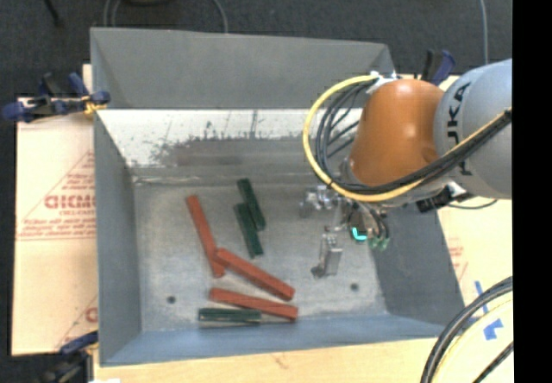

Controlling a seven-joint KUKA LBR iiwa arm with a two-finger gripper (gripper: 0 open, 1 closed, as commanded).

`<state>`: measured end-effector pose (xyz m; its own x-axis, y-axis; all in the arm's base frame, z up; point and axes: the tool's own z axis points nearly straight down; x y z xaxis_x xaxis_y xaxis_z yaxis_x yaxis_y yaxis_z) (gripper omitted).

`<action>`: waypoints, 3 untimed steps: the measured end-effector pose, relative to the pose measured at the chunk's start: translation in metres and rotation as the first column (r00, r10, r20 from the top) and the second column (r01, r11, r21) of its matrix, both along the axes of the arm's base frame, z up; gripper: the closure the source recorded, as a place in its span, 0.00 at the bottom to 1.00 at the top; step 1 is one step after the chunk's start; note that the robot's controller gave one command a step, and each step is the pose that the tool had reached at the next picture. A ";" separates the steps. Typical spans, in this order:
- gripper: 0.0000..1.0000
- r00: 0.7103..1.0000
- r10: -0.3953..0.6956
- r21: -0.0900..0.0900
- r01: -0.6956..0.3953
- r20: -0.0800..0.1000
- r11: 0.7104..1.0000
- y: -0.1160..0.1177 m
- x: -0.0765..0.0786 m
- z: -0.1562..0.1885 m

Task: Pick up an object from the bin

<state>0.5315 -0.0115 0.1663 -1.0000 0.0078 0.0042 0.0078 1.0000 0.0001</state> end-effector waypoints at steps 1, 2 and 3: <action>0.00 1.000 0.000 0.000 0.000 0.007 1.000 0.000 0.002 0.004; 0.00 0.998 0.053 -0.002 -0.053 0.013 0.999 0.016 -0.018 -0.025; 1.00 0.989 -0.151 0.000 0.151 0.004 0.989 0.050 -0.042 -0.089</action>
Offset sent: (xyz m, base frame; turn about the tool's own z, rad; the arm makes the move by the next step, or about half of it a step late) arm -0.0459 0.0423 -0.0641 -0.1254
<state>0.4892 0.0385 0.0777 -0.9873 0.1589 0.0007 0.1589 0.9873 -0.0003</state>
